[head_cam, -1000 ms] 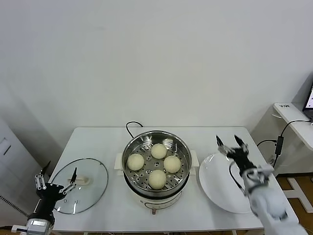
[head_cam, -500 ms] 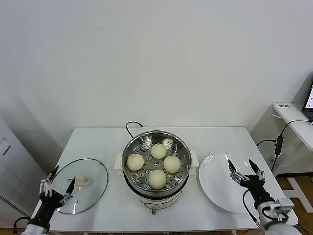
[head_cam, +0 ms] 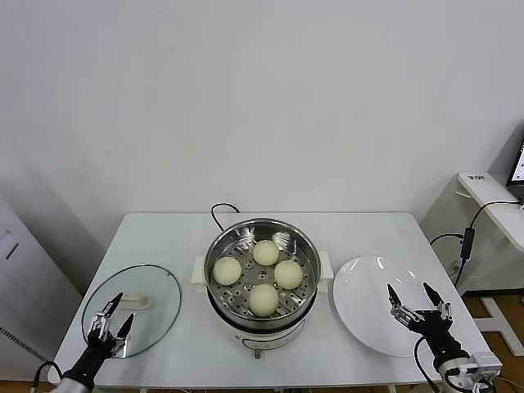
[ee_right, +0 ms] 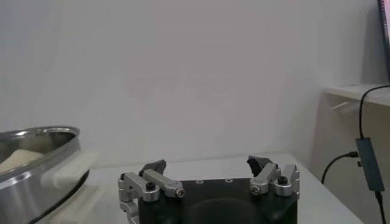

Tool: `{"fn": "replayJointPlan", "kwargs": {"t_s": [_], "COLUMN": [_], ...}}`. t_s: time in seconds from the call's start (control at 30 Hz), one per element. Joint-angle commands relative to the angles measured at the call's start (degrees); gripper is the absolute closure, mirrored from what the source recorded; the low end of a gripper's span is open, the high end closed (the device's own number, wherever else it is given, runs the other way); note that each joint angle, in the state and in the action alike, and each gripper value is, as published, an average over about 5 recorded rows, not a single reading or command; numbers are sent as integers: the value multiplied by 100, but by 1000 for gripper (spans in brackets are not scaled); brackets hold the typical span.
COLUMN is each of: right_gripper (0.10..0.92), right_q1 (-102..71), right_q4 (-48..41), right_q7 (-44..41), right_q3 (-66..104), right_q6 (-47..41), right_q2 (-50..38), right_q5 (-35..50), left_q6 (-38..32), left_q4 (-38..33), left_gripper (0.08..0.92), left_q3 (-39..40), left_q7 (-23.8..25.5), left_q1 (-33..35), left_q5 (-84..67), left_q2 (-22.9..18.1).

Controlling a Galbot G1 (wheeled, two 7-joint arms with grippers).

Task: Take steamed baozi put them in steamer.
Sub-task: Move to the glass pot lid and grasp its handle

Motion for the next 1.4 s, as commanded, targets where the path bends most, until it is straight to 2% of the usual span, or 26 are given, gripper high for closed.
{"fn": "replayJointPlan", "kwargs": {"t_s": [0.03,0.5,0.9,1.17,1.4], "right_gripper": [203,203,203,203,203], "right_q1": [-200,-316,-321,-305,-270], "right_q4": [146,187,168,156,164], "right_q7": [-29,-94,-112,-110,-98], "right_q3": [103,121,139,127,106], "right_q6": [20,64,101,129,141], "right_q2": [99,170,205,222,219], "right_q5": [-122,-207,-231,-278,-312], "left_q6": [392,820,853,669,791], "left_q4": [535,1122,1513,1662,968], "left_gripper": [177,177,199,416,598], "left_q3": [90,232,232,287,457], "left_q7": [-279,-78,-180,-287,-270], "left_q1": [-600,-1306,-1476,-1426,-1173], "left_q5": [830,988,887,138,-896], "left_q2": [73,173,163,198,335]}}
